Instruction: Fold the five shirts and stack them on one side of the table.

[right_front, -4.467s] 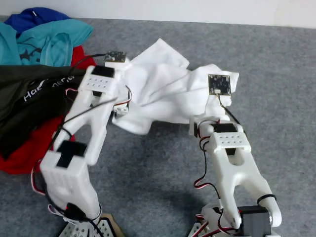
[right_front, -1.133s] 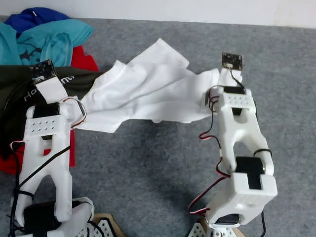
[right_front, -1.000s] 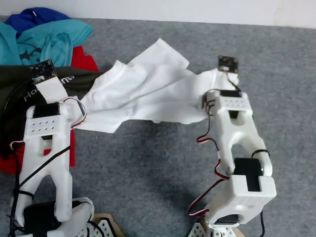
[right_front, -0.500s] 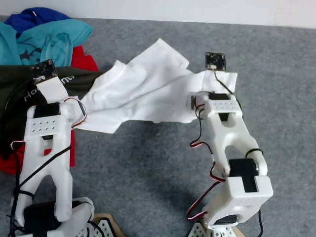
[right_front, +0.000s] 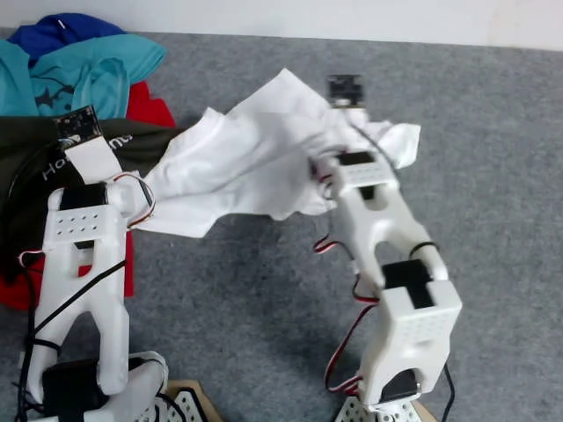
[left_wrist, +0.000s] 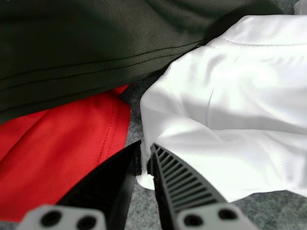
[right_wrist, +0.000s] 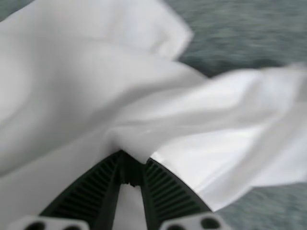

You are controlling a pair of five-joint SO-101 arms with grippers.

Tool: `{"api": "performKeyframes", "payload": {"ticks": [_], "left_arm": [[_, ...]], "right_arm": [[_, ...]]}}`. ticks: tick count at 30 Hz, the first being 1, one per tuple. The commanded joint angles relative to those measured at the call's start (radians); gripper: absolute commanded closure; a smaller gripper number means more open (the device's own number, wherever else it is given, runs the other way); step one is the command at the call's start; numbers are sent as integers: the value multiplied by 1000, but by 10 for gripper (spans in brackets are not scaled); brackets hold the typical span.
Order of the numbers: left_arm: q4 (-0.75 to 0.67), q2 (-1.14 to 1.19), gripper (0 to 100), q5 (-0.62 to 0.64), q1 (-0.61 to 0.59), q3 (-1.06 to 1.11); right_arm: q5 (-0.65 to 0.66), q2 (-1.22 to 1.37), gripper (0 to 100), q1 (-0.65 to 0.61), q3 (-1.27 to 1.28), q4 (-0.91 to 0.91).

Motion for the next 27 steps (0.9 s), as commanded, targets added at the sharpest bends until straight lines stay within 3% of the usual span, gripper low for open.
{"api": "performKeyframes", "payload": {"ticks": [1,4,10,18,27], "left_arm": [[-12,-2,994,3,19,-2],[-12,-2,989,5,19,2],[-157,-2,989,6,19,88],[-173,-2,989,6,19,102],[-173,-2,989,6,19,102]], "right_arm": [[40,-38,982,-62,-58,-15],[44,-107,964,-68,-30,45],[44,-297,799,-59,133,88],[46,-591,800,-22,441,70],[46,-616,800,38,576,-62]]}}
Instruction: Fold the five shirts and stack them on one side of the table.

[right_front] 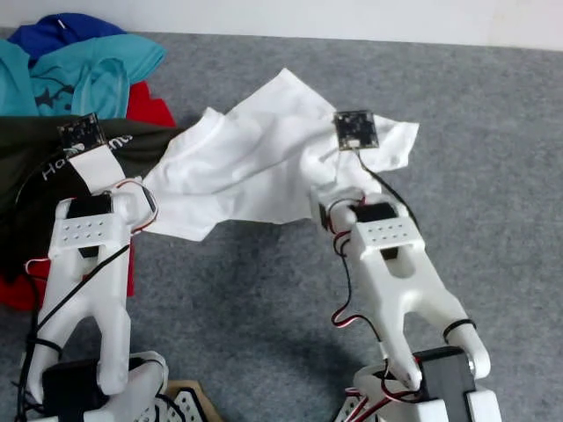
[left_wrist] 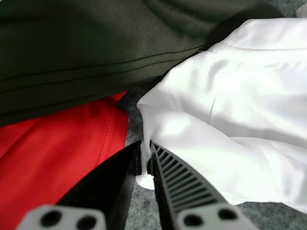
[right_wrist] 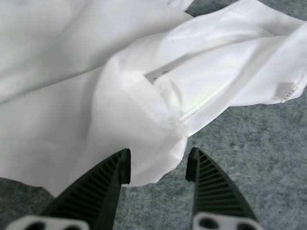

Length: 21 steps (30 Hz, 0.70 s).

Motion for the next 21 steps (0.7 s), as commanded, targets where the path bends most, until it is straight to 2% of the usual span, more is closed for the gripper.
{"api": "performKeyframes", "payload": {"ticks": [1,13,19,21], "left_arm": [[-17,-2,989,6,19,-5],[-15,-5,989,6,19,-5],[-15,-7,989,6,19,-5],[-15,-8,989,6,19,-5]], "right_arm": [[12,-38,800,15,-4,-30],[12,223,806,22,-143,-71],[12,222,971,45,-147,-71],[12,220,993,62,-147,-73]]}}
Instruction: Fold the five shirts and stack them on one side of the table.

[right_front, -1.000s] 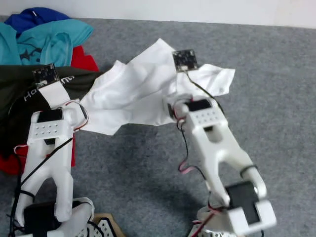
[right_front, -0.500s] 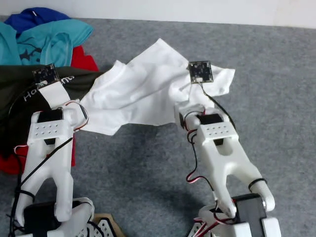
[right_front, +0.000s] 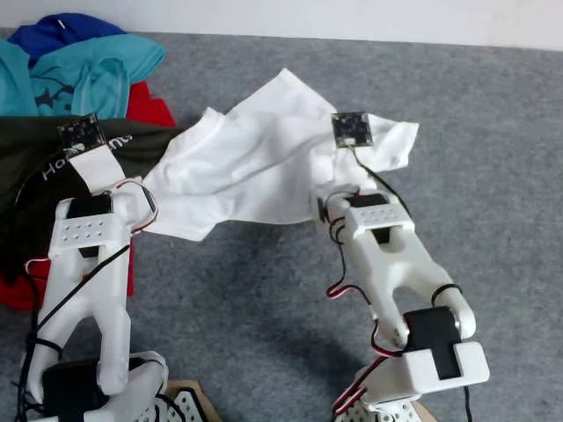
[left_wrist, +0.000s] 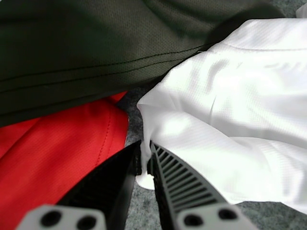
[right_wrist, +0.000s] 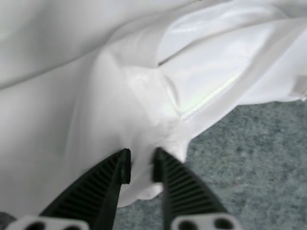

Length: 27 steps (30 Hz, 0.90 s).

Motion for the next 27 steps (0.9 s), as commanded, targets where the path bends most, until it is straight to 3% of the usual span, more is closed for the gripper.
{"api": "performKeyframes", "payload": {"ticks": [1,10,18,24,27], "left_arm": [[-15,-8,989,6,19,-5],[-15,-10,989,8,19,-5],[-9,-13,992,9,45,-64],[285,-96,993,51,107,-338],[364,-185,993,100,110,-433]], "right_arm": [[12,-12,989,42,-54,-16],[6,-159,991,74,5,-16],[5,-461,991,113,134,64],[11,-725,991,117,143,209],[15,-843,991,156,136,295]]}}
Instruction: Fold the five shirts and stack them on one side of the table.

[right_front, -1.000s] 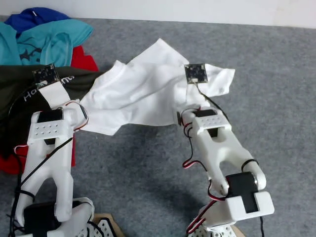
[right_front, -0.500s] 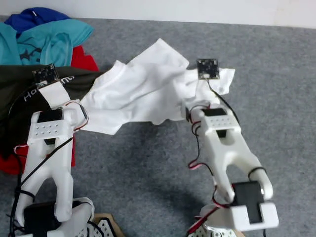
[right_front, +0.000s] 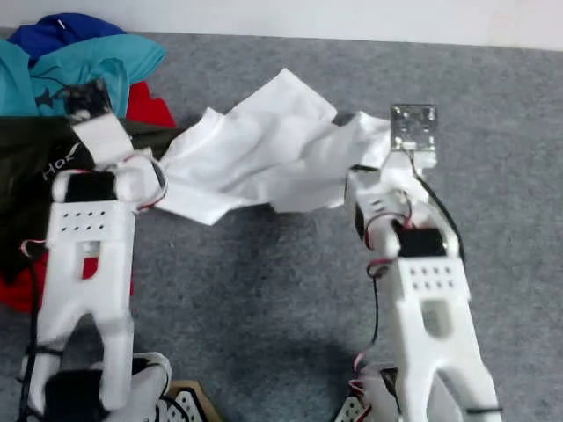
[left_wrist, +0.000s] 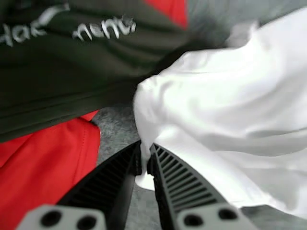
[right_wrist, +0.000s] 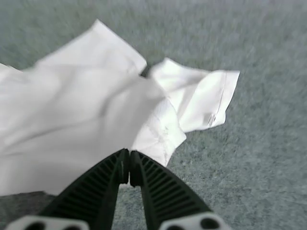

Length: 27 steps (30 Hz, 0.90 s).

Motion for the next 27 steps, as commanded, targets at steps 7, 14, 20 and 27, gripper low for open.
{"api": "performKeyframes", "payload": {"ticks": [7,14,20,27], "left_arm": [[138,-220,993,52,10,-216],[143,-277,993,52,10,-315],[218,-398,993,52,15,-380],[227,-423,993,49,10,-292]], "right_arm": [[152,-338,991,173,-94,188],[250,-441,991,285,-189,268],[226,-479,968,240,-196,401],[212,-479,886,70,-38,516]]}}
